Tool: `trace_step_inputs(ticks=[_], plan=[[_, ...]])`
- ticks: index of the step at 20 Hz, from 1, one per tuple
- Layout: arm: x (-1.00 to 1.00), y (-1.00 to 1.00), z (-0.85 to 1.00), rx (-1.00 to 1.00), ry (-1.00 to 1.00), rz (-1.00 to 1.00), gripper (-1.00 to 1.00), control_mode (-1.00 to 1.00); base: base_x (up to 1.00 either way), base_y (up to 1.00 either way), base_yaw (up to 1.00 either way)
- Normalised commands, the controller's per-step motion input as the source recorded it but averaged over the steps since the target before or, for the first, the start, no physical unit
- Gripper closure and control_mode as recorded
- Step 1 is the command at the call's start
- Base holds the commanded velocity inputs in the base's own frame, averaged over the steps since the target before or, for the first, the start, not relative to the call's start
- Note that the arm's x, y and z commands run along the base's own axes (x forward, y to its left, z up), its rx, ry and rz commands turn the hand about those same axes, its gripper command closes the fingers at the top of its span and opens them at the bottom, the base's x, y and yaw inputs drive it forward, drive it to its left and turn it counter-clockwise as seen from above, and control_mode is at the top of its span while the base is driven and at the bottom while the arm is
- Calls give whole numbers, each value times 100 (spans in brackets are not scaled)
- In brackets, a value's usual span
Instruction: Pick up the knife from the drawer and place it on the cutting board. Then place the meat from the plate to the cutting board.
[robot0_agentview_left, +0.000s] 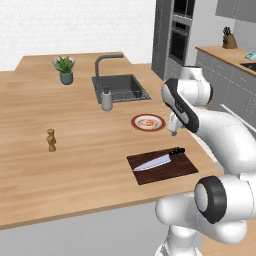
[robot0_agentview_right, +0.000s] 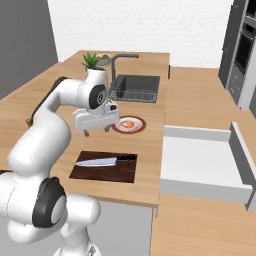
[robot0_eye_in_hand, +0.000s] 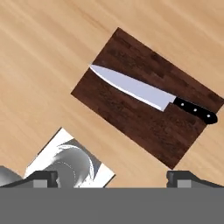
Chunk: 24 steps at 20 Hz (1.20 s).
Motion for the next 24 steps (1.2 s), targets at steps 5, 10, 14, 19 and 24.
trace_step_inputs(ticks=[5,10,14,19,24], plan=[[-53,5,66,-1,0,-64,-100,-100,0,0,0],[-75,41,13,-18,7,-42,-100,-100,0,0,0],[-97,66,-17,-13,0,-40,-100,-100,0,0,0],[-69,16,-59,-1,-5,-21,-100,-100,0,0,0],[8,-12,-71,0,-10,-2,-100,-100,0,0,0]])
